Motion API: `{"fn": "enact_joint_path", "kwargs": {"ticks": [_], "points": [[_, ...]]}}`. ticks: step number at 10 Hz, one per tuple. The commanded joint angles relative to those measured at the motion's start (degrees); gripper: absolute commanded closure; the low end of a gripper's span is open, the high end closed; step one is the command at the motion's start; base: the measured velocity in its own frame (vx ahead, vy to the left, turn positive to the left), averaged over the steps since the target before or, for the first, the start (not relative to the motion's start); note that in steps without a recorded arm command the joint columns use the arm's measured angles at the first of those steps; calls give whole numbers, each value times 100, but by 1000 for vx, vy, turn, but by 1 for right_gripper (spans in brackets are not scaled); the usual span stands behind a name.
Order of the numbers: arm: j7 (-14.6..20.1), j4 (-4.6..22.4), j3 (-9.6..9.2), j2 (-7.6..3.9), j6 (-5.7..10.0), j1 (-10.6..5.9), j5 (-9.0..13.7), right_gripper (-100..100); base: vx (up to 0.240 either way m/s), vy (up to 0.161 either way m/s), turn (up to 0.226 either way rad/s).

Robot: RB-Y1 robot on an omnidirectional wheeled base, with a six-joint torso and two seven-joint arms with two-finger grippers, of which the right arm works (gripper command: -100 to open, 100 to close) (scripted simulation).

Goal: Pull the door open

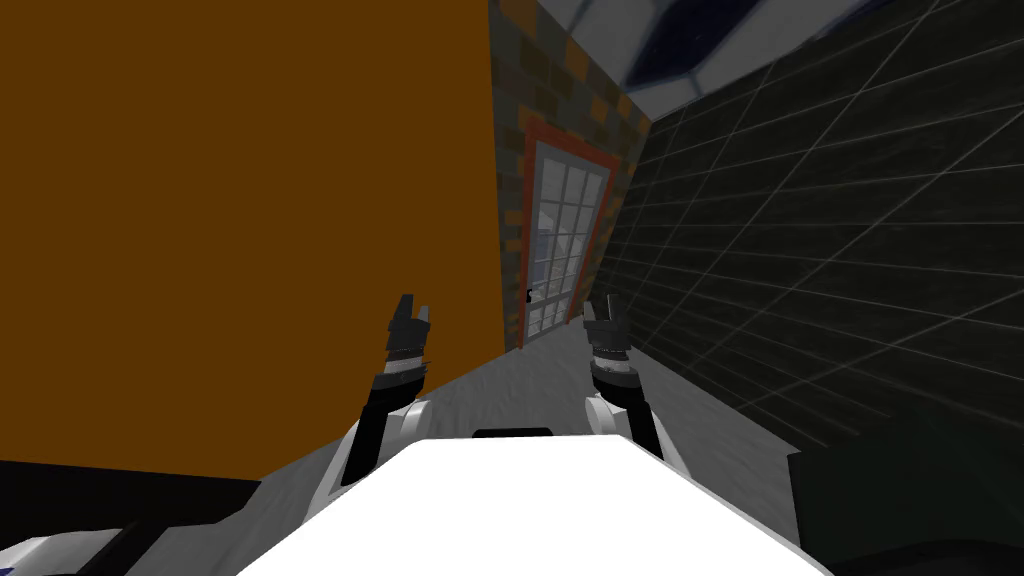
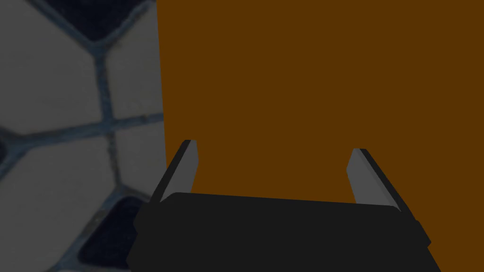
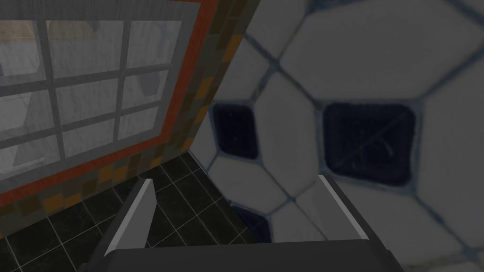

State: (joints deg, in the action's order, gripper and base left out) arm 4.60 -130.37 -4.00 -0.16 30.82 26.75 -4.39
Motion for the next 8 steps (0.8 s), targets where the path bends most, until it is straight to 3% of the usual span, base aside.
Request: {"fn": "enact_joint_path", "kwargs": {"ticks": [1,8], "points": [[-185,152,4,-40,33,-27,21,-100,56,-16,69],[-1034,849,22,-187,182,-151,117,-100,89,-29,83]]}}
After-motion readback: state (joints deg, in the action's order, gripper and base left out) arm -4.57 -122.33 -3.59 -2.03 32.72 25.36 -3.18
